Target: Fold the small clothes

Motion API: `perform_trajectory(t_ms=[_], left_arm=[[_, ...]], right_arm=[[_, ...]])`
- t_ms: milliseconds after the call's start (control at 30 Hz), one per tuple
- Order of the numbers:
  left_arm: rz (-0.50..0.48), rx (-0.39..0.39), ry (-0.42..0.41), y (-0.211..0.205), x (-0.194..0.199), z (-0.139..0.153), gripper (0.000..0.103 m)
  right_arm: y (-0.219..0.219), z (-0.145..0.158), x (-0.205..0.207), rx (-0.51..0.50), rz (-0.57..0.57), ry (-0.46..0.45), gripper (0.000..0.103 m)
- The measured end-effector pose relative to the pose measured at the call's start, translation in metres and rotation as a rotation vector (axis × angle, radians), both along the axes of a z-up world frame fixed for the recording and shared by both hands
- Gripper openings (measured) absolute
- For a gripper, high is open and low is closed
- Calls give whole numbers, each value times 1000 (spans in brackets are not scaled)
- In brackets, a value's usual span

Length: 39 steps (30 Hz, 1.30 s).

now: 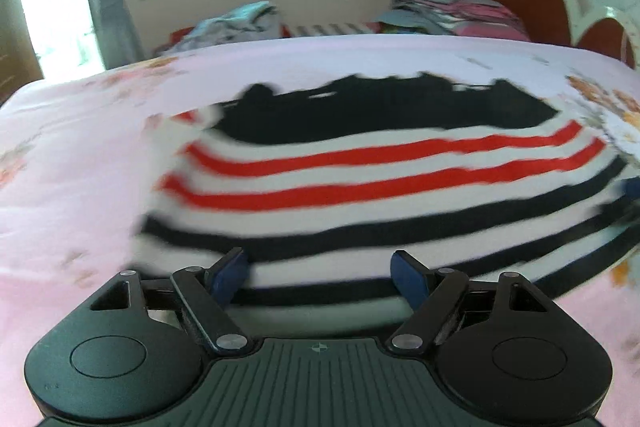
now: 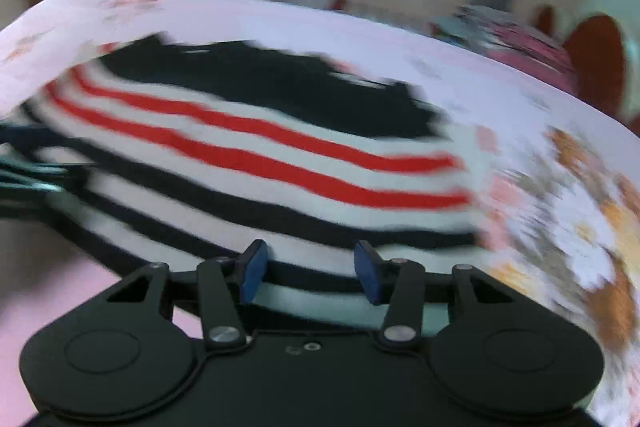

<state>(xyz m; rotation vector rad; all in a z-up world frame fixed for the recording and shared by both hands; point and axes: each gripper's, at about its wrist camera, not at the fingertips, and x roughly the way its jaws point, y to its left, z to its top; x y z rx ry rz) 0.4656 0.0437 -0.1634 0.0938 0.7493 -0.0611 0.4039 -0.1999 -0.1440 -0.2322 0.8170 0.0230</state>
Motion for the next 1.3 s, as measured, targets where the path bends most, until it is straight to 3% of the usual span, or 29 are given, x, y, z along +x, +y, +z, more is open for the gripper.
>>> perform_trajectory(t_ms=[100, 167, 267, 367, 500, 667, 833, 1067, 1300], left_arm=[[22, -28, -2, 27, -12, -3, 78], [33, -8, 1, 25, -15, -2, 78], [49, -51, -8, 9, -17, 8, 78], [17, -90, -15, -17, -18, 13, 78], [-19, -79, 0, -49, -15, 11, 78], [-17, -57, 40, -61, -13, -1, 79], [-17, -59, 37, -53, -18, -2, 78], [17, -45, 39, -32, -21, -1, 78], [12, -25, 36, -31, -21, -2, 78]], right_arm=[[-54, -7, -9, 99, -124, 51, 49], [-66, -6, -12, 168, -145, 64, 47], [-47, 14, -21, 128, -150, -34, 39], [-13, 29, -27, 168, -50, -91, 38], [33, 20, -23, 145, 72, -38, 38], [53, -1, -15, 126, 93, 29, 38], [47, -5, -22, 125, 87, 28, 40], [-2, -3, -21, 139, -32, 31, 40], [-18, -1, -25, 140, -33, 37, 40]])
